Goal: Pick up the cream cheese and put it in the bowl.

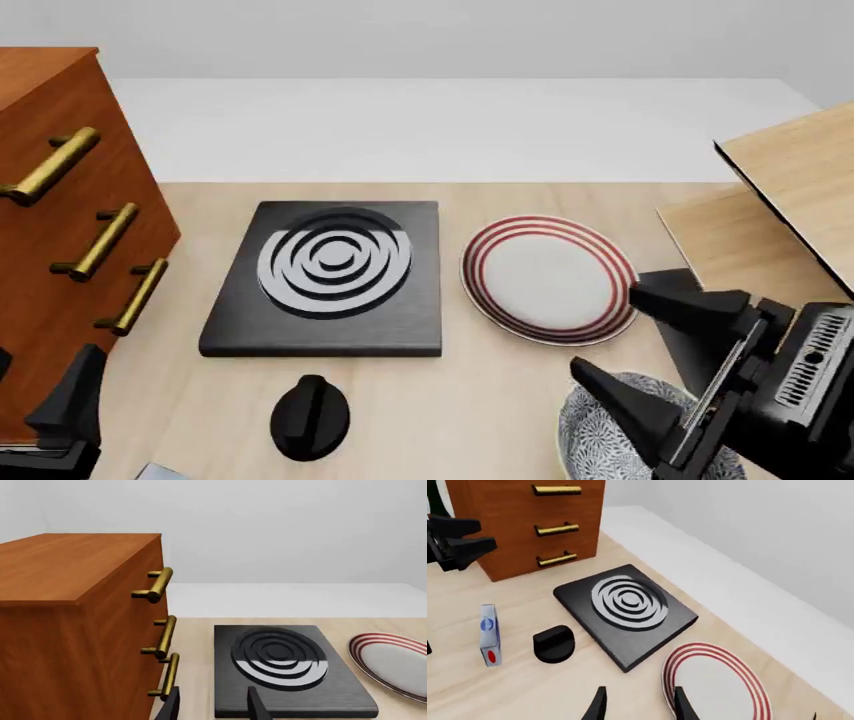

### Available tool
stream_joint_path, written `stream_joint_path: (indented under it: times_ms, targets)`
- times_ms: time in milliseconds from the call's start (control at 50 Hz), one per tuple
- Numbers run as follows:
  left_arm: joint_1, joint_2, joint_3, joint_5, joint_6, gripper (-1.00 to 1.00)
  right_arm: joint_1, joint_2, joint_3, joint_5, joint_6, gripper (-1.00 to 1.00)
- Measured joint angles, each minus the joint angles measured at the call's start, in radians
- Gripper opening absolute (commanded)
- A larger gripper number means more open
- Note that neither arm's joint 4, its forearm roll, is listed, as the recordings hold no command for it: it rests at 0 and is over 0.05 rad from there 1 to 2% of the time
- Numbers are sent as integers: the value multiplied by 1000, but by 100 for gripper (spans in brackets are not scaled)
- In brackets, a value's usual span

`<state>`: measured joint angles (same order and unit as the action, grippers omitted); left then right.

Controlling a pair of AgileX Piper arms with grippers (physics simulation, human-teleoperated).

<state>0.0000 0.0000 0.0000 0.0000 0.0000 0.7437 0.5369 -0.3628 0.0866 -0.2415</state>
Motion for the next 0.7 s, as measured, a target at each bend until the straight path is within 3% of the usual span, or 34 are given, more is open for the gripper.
stream_joint_path:
  times_ms: [260, 700]
  targets:
    - [0, 0, 0, 0, 0, 100, 202, 340, -87, -162, 6, 100]
    - [0, 0, 0, 0, 0, 100, 399, 700, -256, -268, 27, 100]
